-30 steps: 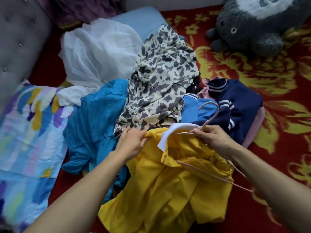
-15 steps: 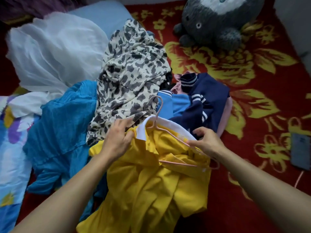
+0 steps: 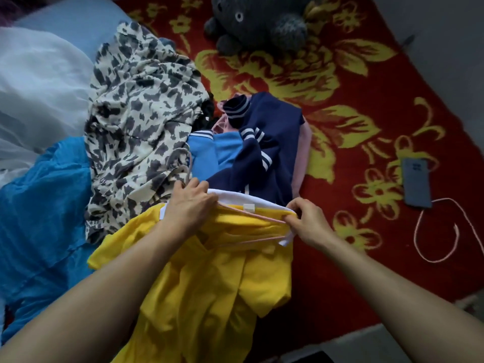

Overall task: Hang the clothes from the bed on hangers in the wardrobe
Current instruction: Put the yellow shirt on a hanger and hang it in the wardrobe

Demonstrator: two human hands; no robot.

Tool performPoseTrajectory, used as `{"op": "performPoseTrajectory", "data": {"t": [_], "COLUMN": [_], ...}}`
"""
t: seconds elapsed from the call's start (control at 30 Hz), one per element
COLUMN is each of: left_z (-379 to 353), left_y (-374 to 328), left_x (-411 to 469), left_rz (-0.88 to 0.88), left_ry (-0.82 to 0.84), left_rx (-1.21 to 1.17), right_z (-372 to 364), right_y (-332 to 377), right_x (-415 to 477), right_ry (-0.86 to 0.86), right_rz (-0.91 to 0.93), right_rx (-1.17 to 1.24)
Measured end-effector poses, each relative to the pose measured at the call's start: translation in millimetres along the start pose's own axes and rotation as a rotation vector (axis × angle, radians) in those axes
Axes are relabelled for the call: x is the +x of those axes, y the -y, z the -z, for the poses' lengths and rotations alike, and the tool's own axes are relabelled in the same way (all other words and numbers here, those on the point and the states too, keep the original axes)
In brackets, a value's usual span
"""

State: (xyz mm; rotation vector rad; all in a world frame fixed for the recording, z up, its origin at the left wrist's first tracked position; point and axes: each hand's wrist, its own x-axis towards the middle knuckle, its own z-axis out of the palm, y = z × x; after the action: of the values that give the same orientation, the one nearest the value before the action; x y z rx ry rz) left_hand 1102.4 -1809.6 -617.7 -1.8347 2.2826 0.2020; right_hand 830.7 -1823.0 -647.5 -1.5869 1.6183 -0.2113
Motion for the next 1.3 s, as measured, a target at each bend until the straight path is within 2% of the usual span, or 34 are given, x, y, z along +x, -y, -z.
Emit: {"op": "performPoseTrajectory", "data": {"t": [0.13,0.33,0.4,0.47,0.53,0.57,0.6,0.7,0.73,0.77,0.83,0.9,0.97,1.03,1.1,1.17,1.3], "left_z": [5,17,19,18,15,14,12,6,4,5,8,6,-2,-10,-13,-10,-16], "left_y": [-6,10,9,3,-3,-6,-7,-2,1,4,8,12,17,19,19,23,48], "left_x": [-3,-15,-16,-15,-13,-12,-10,-12,-16,-23,-40,-53,-55,-52,-52,-57,-84], "left_rz": [0.012,0.039,0.053,0.018,-0.013,-0.004,0.014,0.068,0.067,0.067,0.155,0.392,0.576,0.604,0.573,0.581,0.633], "left_ry": [-0.046,-0.196,-0.218,-0.236,-0.235,-0.233,-0.232,-0.292,-0.336,-0.382,-0.498,-0.499,-0.331,-0.173,-0.167,-0.213,-0.245], "left_rx": [-0.003,-0.043,0.004,0.067,0.083,0.062,0.021,-0.063,-0.07,-0.094,-0.181,-0.295,-0.428,-0.548,-0.563,-0.483,-0.407], "right_z": [8,17,17,22,26,26,24,7,4,4,8,7,-3,-20,-39,-52,-31], "right_y": [-9,-12,-2,15,30,37,41,44,39,35,30,38,58,82,101,106,84], "right_x": [-5,-2,-1,2,4,4,3,-8,-11,-11,-8,-3,4,9,14,19,24], "right_ry": [-0.143,-0.139,-0.198,-0.317,-0.437,-0.425,-0.329,0.235,0.279,0.206,-0.105,-0.275,-0.253,-0.146,0.007,0.084,0.01], "right_rz": [0.133,0.19,0.114,-0.013,-0.055,-0.03,0.028,0.126,0.131,0.138,0.181,0.311,0.472,0.565,0.552,0.519,0.414], "right_rx": [-0.058,-0.217,-0.101,0.149,0.328,0.347,0.332,0.106,-0.017,-0.098,-0.144,-0.151,-0.195,-0.263,-0.405,-0.575,-0.619]}}
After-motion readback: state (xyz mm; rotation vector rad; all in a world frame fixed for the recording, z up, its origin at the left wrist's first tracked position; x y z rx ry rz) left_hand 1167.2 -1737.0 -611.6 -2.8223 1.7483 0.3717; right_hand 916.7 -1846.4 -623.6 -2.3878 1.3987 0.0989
